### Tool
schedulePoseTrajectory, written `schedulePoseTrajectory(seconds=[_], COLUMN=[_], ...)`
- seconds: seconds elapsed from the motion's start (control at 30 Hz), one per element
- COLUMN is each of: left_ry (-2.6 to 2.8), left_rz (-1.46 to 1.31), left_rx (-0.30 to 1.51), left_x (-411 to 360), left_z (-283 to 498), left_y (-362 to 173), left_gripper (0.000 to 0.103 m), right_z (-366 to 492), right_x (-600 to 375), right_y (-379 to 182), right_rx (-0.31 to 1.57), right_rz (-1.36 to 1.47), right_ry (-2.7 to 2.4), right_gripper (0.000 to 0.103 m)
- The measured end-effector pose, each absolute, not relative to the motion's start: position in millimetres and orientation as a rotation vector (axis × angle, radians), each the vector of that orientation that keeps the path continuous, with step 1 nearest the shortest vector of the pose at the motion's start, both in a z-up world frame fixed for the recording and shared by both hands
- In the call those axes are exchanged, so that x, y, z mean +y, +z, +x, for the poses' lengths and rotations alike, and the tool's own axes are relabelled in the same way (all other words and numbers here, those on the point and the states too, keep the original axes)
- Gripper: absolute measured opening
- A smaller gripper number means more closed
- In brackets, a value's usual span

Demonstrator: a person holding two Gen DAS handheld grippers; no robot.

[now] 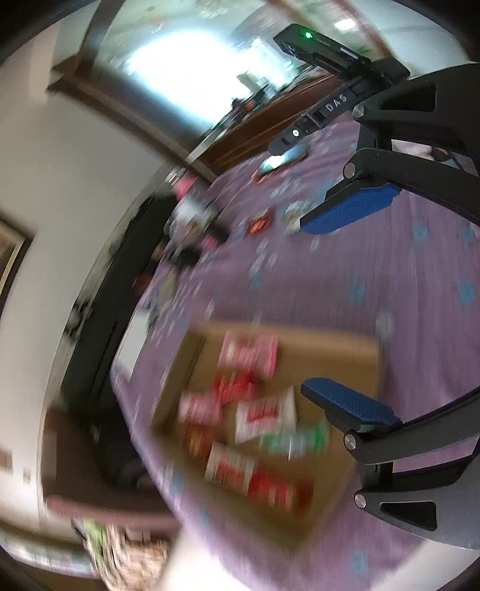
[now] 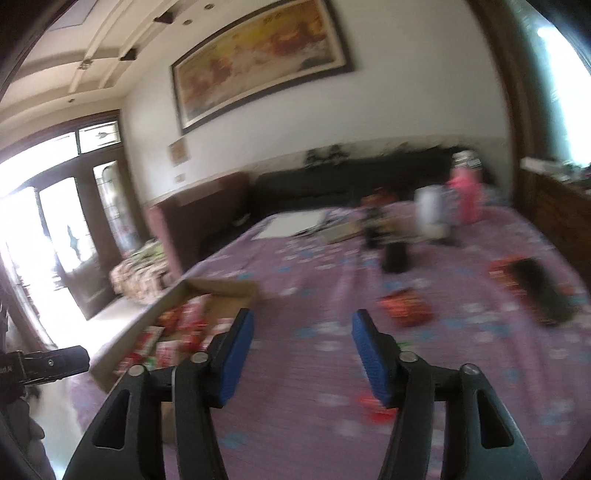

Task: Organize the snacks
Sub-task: 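Move the right gripper to the clear green-striped packet and the left to the white packet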

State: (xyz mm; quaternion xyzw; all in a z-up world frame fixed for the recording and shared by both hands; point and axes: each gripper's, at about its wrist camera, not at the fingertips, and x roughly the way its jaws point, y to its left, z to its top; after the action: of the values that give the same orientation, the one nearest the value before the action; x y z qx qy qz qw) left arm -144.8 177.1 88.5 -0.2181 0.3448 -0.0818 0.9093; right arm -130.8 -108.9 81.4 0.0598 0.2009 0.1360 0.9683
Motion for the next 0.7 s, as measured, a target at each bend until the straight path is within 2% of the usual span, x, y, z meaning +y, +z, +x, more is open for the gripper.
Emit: schedulePoseTrajectory(seconds=[0.2,0.43,0.67,0.7], left_ry=[-0.317,-0.260,-0.224,-0.222], left_rz=[-0.424,-0.413,-0.400,-0.401], left_rx=[0.825,0.833,0.841,0.841], left_x=[118,117,124,125], left_z=[-118,-115,-114,-113], left_y=[66,65,61,60], left_gripper=[0.080,0.080,0.080,0.080], right_z=[-132,-47,16,20], right_x=[-192,-204,-156,-148], right_y=[78,32,-7,-13], right_rx=[0.456,0.700,0.849,0.868], right_rz=[0.150,0.289,0.308,0.290], right_ry=[0.099,0.202,0.329,0.341], right_gripper=[0.065,0.066,0.053,0.043])
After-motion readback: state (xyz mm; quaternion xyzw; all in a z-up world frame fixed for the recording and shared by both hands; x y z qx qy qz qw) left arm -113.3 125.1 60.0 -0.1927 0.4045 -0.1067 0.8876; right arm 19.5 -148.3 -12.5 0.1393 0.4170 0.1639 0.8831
